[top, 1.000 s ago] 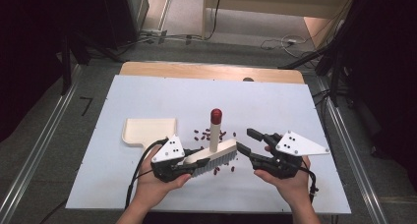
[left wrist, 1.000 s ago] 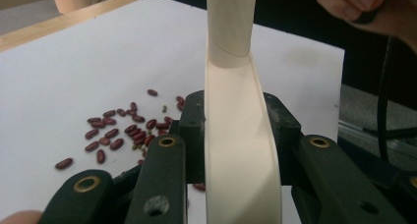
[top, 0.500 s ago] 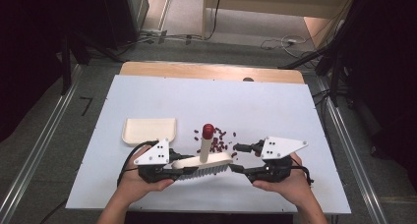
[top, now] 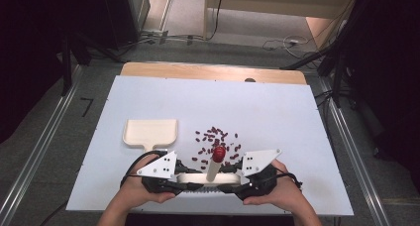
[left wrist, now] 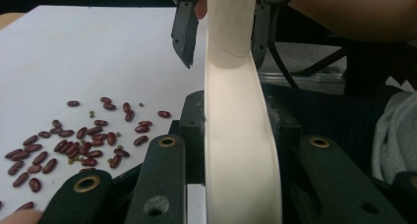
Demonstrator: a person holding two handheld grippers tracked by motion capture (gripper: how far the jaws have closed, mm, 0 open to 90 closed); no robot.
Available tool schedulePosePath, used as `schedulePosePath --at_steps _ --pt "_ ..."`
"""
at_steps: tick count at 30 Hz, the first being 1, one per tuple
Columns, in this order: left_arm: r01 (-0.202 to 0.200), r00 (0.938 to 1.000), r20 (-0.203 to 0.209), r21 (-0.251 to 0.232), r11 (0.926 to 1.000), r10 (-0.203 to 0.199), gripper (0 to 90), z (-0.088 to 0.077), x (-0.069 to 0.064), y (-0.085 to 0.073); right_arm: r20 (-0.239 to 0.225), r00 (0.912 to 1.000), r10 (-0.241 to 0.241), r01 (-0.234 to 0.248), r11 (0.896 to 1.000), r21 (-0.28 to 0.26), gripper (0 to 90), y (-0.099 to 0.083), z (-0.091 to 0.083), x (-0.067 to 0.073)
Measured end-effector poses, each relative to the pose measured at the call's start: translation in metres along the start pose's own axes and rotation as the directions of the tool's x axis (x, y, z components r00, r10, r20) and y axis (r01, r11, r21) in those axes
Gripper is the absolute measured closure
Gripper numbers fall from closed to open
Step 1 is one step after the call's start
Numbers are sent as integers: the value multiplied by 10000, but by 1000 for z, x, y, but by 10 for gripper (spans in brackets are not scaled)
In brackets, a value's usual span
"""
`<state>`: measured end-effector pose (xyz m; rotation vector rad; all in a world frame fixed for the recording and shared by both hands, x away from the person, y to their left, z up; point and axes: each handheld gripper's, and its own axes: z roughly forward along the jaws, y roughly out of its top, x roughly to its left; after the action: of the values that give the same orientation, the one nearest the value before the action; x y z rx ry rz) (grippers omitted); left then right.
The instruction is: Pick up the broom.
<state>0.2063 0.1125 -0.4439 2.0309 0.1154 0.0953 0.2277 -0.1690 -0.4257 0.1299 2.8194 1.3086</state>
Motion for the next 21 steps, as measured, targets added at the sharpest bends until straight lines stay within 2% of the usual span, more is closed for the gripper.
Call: schedulePosePath --at_steps 3,4,7,9,11,15,19,21 --pt "2 9999 127 16 10000 -2 678 2 0 0 -217 9998 -26 30 9998 186 469 0 5 1" --pt "-5 9998 186 8 10000 5 679 2 -1 0 -404 9992 54 -45 9997 226 497 -2 7 0" --pt "-42 9995 325 20 10000 41 678 3 -1 0 -538 9985 -50 62 9997 224 541 -3 10 0" --pt "-50 9992 401 6 10000 50 678 4 -1 0 -856 9962 -129 174 9985 512 567 -4 14 2" --pt "-127 9988 466 40 9999 125 679 4 -1 0 -969 9952 -144 203 9980 598 580 -4 15 3" --pt "-111 9978 650 185 9998 99 679 5 -2 -1 -1415 9899 -26 82 9992 390 638 -4 18 2" --pt "60 9962 863 204 9998 -77 678 6 0 -4 -1280 9915 -218 296 9978 593 654 -4 20 5" --pt "192 9956 913 52 9998 -196 676 5 2 -6 -1244 9922 -11 91 9979 639 656 -3 20 5"
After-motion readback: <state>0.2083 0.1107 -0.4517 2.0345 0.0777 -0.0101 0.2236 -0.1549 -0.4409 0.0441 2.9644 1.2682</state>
